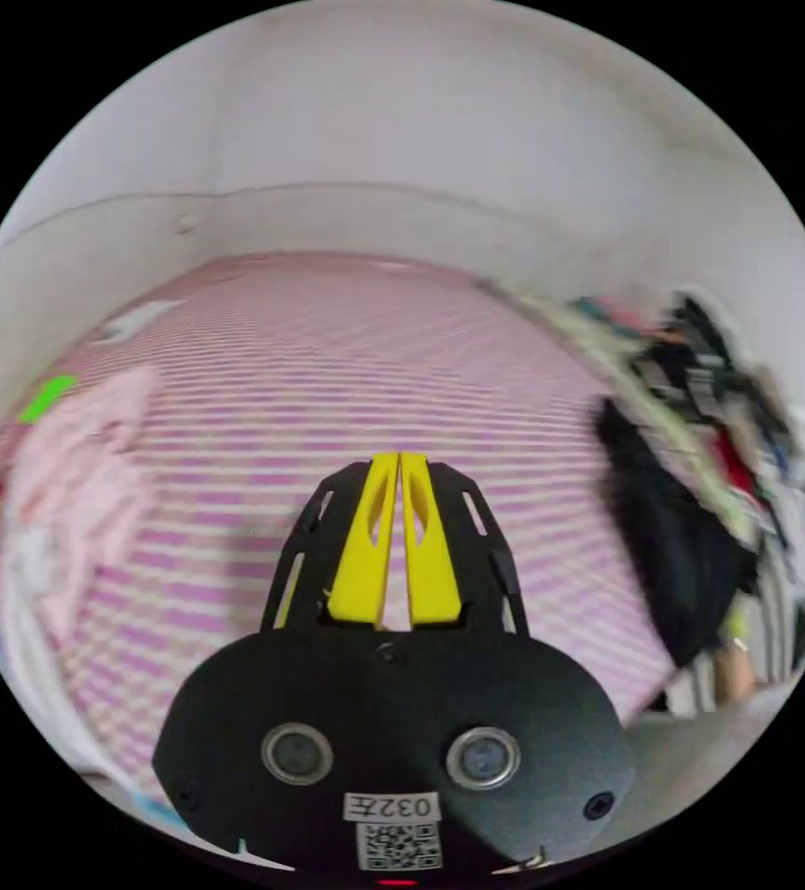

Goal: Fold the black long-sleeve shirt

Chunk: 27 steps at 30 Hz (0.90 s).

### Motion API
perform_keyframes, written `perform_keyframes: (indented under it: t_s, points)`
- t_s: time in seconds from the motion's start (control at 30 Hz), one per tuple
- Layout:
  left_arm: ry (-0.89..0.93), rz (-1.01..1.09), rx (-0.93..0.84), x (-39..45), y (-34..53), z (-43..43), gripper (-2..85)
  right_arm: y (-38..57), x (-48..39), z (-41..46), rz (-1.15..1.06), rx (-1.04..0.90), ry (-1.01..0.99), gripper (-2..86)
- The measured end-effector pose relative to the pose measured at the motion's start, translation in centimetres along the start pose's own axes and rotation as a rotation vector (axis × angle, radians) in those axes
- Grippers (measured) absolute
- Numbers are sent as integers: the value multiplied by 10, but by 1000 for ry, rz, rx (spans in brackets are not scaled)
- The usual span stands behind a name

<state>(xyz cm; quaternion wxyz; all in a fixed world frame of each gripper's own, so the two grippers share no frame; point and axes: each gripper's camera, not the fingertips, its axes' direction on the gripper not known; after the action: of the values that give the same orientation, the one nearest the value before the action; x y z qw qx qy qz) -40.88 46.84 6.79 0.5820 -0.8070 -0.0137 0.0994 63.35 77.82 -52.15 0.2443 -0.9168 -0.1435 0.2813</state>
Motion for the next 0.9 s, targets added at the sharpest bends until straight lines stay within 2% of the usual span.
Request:
perform_keyframes:
  t_s: [0.1,0.2,0.27,0.37,0.4,0.5,0.57,0.7,0.8,0.83,0.9]
  points:
    - [496,46,41,71,38,10,21,1,-1,-2,0,6,-3,-10]
    - [742,15,-20,127,74,32,78,1,-2,-4,3,8,-5,-10]
    - [705,47,-45,161,92,33,93,1,-1,-5,13,8,-16,-10]
    - [396,160,-154,209,106,34,119,4,-2,-10,15,28,-26,-10]
    - [349,175,-191,219,108,35,119,6,-5,-12,5,48,-22,-10]
    - [487,172,-270,233,107,47,111,11,-14,-16,-41,88,-8,-10]
    - [389,163,-290,233,105,55,105,13,-16,-18,-50,99,-19,-9]
    - [552,88,-289,201,84,48,24,12,-2,-34,14,95,-94,-10]
    - [812,-23,-289,159,50,39,-6,6,0,-40,42,8,100,-10]
    - [839,-43,-281,150,42,37,-7,3,-1,-38,34,-27,115,-10]
    - [972,-121,-166,107,6,13,-10,-5,-7,-26,-3,-141,159,-10]
